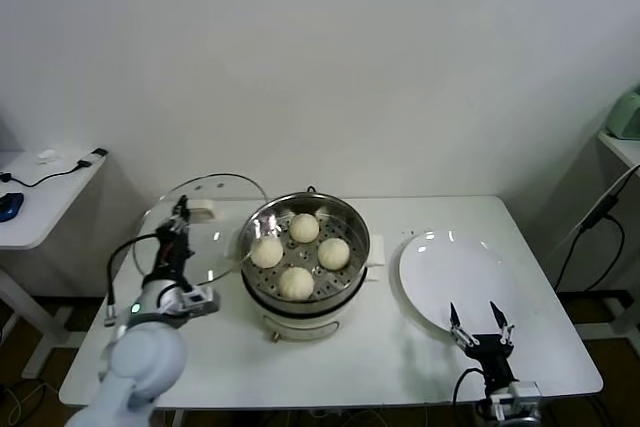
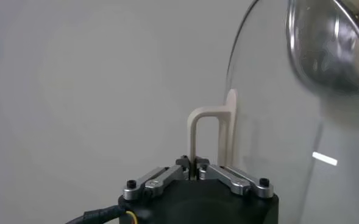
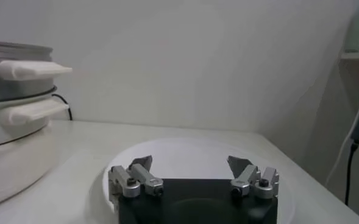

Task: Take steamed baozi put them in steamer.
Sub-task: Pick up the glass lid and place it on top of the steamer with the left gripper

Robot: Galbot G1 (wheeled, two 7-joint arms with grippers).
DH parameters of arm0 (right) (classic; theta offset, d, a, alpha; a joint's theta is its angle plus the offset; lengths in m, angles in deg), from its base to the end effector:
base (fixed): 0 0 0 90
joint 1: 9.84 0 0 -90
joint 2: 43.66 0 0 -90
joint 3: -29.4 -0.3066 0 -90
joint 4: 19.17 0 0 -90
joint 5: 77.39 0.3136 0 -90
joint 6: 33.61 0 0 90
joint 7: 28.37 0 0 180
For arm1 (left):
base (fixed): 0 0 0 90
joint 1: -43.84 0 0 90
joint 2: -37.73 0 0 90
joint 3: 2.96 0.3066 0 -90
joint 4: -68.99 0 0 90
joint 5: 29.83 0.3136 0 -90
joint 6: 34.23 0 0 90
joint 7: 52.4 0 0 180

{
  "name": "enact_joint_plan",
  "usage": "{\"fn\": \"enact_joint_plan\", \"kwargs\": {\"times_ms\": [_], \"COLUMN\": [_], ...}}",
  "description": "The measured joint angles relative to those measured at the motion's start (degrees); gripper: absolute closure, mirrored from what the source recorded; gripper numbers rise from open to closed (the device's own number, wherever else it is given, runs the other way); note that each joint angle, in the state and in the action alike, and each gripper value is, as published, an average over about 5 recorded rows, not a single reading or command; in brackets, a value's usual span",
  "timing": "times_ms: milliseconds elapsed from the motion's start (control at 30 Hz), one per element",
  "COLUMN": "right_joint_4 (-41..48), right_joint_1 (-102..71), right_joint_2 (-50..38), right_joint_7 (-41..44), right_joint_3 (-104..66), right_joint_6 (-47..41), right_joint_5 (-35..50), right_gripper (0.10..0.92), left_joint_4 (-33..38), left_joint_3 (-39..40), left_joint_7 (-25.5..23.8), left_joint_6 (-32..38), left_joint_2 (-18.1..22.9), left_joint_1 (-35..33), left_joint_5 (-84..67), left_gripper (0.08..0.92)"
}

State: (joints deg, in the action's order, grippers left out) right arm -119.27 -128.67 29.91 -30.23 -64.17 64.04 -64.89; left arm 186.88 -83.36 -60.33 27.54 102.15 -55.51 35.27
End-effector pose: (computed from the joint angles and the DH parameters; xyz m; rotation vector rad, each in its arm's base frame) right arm 0.1562 -0.0896 -0.3552 -0.0365 -2.9571 0.1160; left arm 0.2430 0.0273 -0.2064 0.1969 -2.2974 -2.0457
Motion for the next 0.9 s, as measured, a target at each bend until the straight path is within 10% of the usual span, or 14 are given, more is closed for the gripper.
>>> {"fn": "enact_joint_plan", "kwargs": {"times_ms": [900], "right_joint_4": [1.5], "right_joint_1": [-1.7], "right_joint_2": [1.9], "right_joint_7": [-0.9], "right_joint_3": [-1.5], "right_joint_6": [5.7], "right_joint_5": [-0.3], "right_gripper": [0.203], "left_joint_4": [-6.9], "left_joint_3": [24.9], "left_joint_7": [-9.4], "left_joint_6": [-12.8], "left_joint_2": [21.2], "left_joint_1": [8.7], "left_joint_5": [25.9], "left_gripper": [0.863]}}
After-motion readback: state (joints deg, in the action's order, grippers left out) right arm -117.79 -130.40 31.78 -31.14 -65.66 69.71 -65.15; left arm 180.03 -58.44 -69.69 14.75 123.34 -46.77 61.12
